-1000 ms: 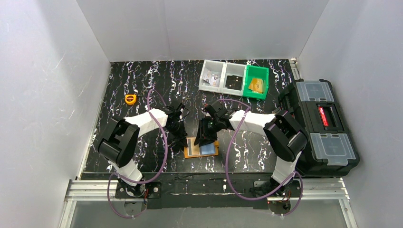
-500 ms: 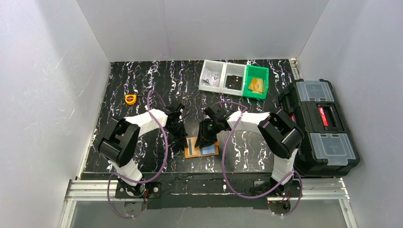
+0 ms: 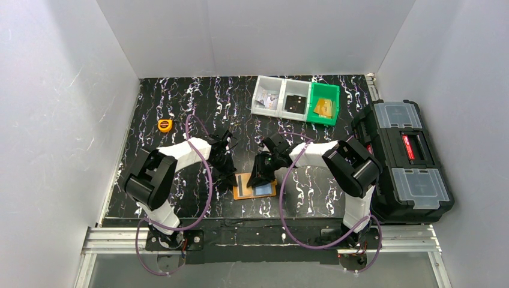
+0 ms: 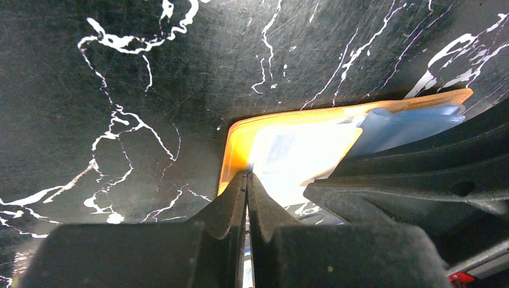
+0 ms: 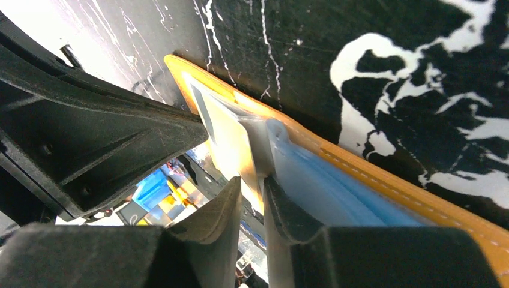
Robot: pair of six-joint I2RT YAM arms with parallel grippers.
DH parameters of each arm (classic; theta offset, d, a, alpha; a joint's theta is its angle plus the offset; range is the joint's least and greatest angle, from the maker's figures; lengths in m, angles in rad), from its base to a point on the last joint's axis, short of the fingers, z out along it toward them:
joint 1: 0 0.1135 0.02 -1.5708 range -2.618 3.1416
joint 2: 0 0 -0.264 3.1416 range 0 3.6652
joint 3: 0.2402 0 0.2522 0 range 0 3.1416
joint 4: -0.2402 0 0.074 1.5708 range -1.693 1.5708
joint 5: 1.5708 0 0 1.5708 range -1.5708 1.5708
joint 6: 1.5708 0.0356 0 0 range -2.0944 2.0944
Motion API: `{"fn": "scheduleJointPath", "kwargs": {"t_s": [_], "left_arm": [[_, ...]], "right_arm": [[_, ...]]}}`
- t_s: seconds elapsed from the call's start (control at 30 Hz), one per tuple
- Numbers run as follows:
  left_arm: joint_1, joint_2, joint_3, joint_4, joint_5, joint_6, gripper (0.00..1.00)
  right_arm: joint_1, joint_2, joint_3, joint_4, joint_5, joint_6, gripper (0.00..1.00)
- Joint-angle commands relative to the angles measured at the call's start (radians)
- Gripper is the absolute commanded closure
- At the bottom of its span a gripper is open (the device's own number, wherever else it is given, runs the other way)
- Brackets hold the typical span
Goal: Take the credit cards out of the card holder
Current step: Remove the credit card from the card holder.
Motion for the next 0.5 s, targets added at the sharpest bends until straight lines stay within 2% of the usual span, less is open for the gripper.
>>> {"fn": "scheduleJointPath", "kwargs": {"t_s": [0.0, 0.27, 0.47], "left_arm": [[-0.014, 0.052, -0.051, -0.005, -0.038, -0.008, 1.00], [-0.021, 0.050, -0.063, -0.009, -0.064, -0.019, 1.00], [-0.018, 0.051, -0.066, -0.053, -0.134, -0.024, 1.00]], "right_arm": [[-0.005, 0.020, -0.034, 0.068, -0.027, 0.036, 0.75], [-0.026, 0.001, -0.088, 0.163, -0.043, 0.082, 0.91], [-0.049, -0.045, -0.140, 0.164, 0.000, 0.081, 0.98]]}}
